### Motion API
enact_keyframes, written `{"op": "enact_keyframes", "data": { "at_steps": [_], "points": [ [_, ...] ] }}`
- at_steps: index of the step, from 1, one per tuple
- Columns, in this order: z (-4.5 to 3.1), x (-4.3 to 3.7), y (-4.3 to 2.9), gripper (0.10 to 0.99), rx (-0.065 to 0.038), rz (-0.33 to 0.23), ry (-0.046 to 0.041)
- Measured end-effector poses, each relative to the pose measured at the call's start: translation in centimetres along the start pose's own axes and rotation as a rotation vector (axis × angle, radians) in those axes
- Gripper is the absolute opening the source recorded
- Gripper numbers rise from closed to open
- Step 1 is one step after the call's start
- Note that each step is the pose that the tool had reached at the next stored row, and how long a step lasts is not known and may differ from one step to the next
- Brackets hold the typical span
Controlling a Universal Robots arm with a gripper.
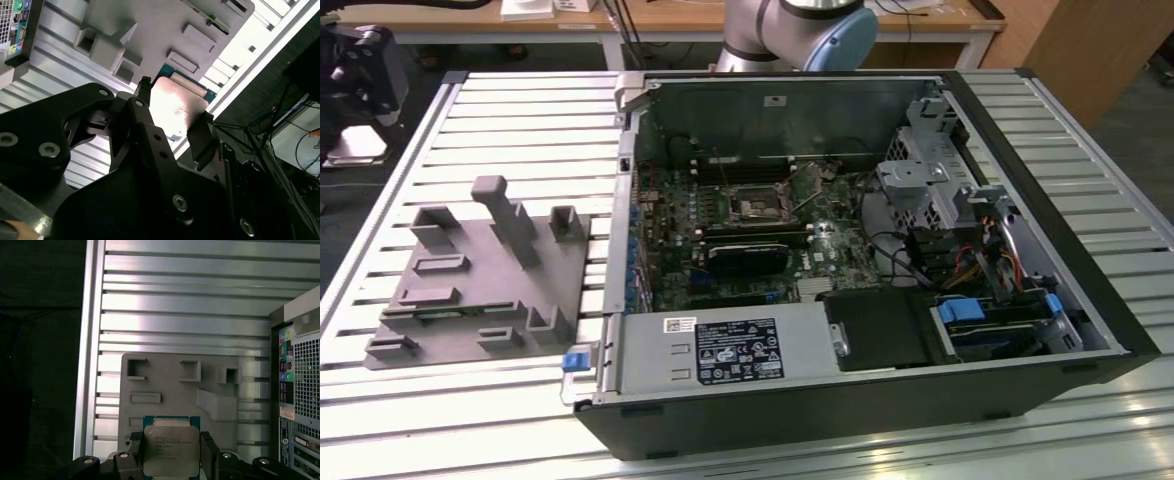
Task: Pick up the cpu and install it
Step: 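Pick up the cpu and move it towards the insertion slot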
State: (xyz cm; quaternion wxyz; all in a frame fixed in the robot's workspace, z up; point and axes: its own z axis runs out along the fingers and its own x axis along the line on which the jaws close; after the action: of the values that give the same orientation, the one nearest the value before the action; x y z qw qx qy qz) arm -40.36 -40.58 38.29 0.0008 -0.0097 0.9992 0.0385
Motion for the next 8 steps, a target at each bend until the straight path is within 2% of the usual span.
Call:
{"op": "enact_keyframes", "data": {
  "at_steps": [8],
  "points": [
    [0.0,-1.03,-0.02,0.541,0.0,0.0,0.0]
  ]
}}
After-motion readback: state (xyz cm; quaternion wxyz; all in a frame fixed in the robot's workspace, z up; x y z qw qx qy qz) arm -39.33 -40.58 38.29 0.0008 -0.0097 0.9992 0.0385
